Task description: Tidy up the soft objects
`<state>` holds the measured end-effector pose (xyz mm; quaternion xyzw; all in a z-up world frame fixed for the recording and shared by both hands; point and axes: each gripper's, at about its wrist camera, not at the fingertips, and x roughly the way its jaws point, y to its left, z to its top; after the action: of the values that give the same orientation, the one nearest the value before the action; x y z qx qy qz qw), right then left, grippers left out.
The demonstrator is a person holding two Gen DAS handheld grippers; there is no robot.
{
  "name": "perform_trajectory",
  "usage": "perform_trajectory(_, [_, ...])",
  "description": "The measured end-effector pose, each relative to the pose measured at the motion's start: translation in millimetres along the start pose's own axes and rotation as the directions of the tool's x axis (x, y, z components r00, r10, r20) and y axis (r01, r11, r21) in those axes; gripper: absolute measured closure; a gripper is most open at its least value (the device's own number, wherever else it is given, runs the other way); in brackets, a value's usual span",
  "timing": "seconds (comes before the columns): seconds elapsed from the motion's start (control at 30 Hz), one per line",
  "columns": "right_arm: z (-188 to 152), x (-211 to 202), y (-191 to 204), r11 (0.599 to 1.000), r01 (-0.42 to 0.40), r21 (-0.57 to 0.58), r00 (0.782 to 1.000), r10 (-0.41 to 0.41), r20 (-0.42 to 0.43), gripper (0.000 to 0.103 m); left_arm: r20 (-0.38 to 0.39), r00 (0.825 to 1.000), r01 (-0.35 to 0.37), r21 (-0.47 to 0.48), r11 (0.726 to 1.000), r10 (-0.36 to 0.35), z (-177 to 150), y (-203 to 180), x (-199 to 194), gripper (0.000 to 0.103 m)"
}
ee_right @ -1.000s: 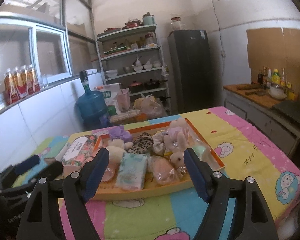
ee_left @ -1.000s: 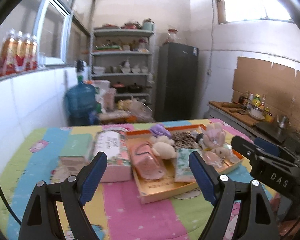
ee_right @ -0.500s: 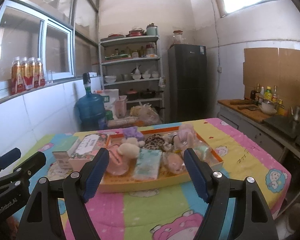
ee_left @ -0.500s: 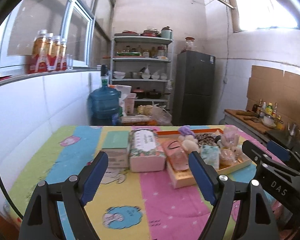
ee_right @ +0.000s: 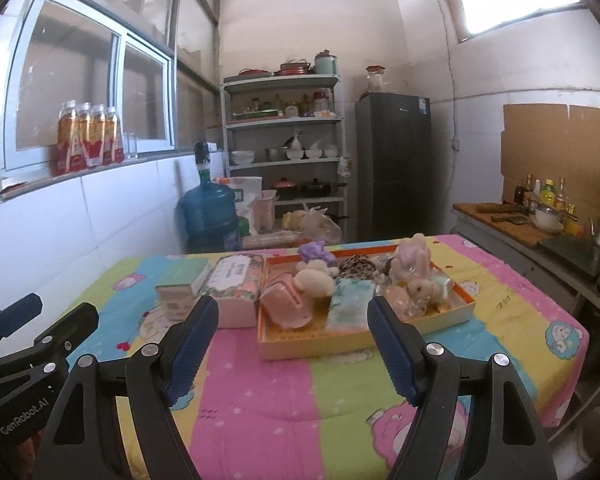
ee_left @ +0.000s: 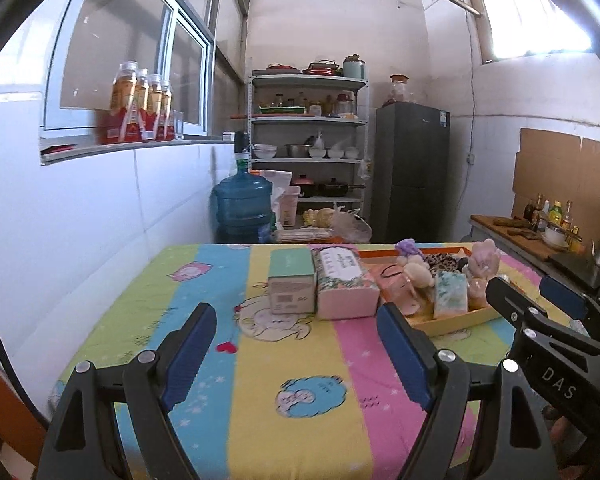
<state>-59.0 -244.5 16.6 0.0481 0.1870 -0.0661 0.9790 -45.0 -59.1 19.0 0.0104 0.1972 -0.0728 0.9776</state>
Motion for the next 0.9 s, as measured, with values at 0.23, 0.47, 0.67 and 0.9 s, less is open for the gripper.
perform_trajectory(0.23, [-11, -26, 21, 0.999, -0.032, -0.012, 0.999, 0.032, 0.024, 0.025, 0.016, 1.0, -0.02, -0.017, 1.0, 0.02, -10, 14, -24, 0.02])
perform_trajectory(0.47, [-18, -45, 26, 0.999, -0.033, -0.017, 0.998, 0.034, 0.045, 0.025, 0.027, 0.999, -0.028, -0.035, 0.999, 0.029, -16, 21, -38, 0.02])
perform_trajectory(0.67, [-16, -53, 31, 0.999, -0.035, -0.027, 0.997, 0.036, 0.063, 0.025, 0.034, 0.999, -0.035, -0.04, 0.999, 0.036, -16, 24, -42, 0.02])
perform_trajectory(0.9, [-16, -57, 37, 0.998, -0.043, -0.039, 0.997, 0.045, 0.068, 0.025, 0.035, 0.999, -0.04, -0.049, 0.998, 0.042, -18, 29, -44, 0.02])
